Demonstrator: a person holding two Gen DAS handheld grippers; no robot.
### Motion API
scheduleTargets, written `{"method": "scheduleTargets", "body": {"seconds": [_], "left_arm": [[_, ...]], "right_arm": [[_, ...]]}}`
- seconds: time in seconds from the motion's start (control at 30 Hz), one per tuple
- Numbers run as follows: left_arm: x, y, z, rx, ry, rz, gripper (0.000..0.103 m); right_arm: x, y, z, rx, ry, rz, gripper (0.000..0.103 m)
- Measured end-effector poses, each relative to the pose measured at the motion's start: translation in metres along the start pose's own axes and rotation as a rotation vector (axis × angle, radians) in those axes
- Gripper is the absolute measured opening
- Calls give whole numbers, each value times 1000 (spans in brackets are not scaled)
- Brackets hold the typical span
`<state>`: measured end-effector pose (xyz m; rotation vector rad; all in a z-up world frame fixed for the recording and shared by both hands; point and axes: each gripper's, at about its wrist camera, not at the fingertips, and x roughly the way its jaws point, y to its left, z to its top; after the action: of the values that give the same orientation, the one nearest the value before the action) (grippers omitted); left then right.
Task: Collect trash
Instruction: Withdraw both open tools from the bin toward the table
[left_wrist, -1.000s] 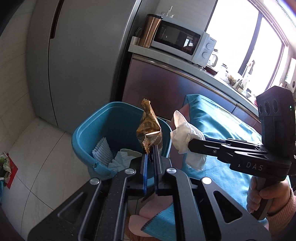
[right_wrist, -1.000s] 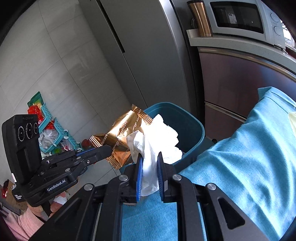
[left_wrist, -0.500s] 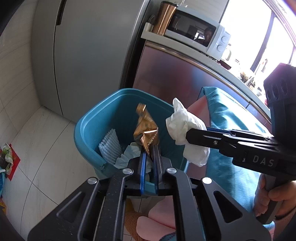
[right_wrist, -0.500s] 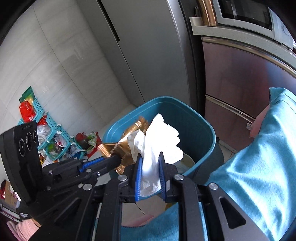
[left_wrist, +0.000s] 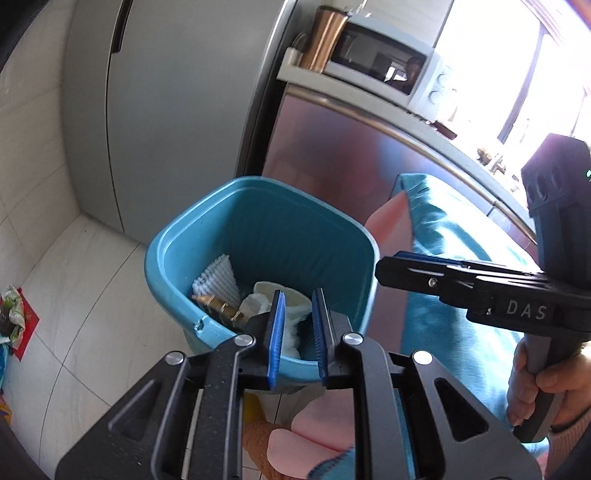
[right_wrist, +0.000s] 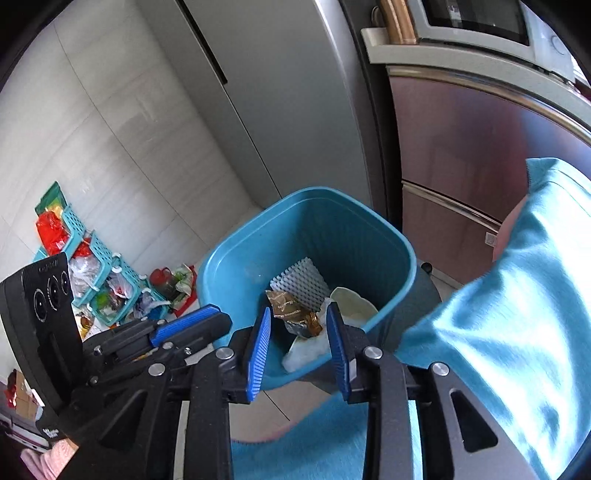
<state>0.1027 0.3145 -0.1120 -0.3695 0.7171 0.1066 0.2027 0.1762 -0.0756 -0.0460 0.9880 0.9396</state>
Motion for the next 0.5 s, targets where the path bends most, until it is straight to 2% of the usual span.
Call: {"method": "scheduleTargets", "body": {"seconds": [0.23, 0.4, 0.5], "left_arm": [[-36, -40, 0, 94, -80, -72, 28], [-55, -83, -6, 182, -117, -140, 37], [-61, -111, -13, 238, -121, -179, 39]], "right_arm": [[-64, -4, -25, -19, -130, 32, 37], [-109, -11, -48, -27, -212, 5, 44], [-135, -19, -68, -30, -248, -24, 45]]}}
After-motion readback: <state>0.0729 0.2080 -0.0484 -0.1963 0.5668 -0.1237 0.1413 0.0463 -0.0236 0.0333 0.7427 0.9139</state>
